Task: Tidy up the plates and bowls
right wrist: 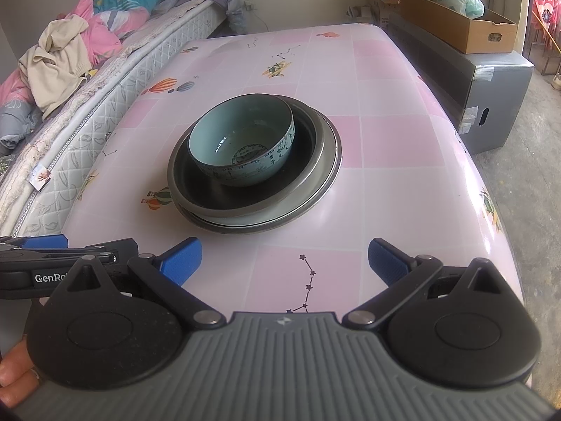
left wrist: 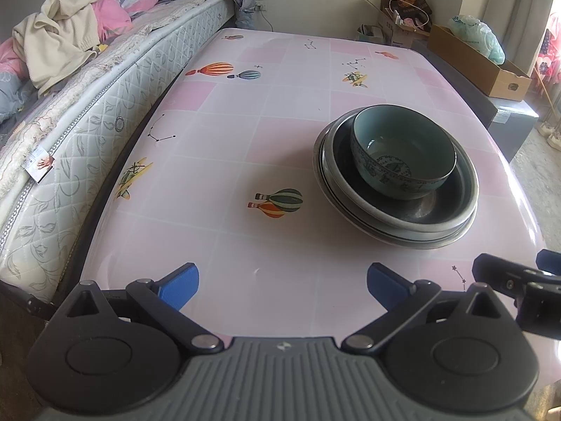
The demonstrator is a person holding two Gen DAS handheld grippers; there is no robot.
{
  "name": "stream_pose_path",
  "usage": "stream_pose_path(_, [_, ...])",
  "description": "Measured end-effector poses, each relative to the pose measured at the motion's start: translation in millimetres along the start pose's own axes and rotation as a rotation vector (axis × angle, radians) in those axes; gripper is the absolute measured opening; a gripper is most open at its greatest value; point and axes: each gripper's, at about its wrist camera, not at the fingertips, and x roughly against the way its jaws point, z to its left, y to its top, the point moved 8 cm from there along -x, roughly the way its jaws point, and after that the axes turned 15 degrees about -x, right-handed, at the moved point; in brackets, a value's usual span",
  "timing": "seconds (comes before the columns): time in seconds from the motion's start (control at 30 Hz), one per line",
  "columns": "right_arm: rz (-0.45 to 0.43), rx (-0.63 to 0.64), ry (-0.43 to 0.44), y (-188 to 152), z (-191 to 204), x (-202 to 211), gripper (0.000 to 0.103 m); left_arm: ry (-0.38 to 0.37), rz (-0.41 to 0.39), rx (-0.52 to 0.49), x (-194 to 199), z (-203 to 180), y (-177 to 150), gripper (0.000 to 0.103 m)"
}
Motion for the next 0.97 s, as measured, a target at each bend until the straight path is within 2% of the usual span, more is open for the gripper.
stream_pose_path(0.97, [0.009, 0.001, -0.003, 1.4, -1.1, -3.2, 0.102, -0.001, 0.002, 0.000, -2.0, -1.7, -0.1, 0.103])
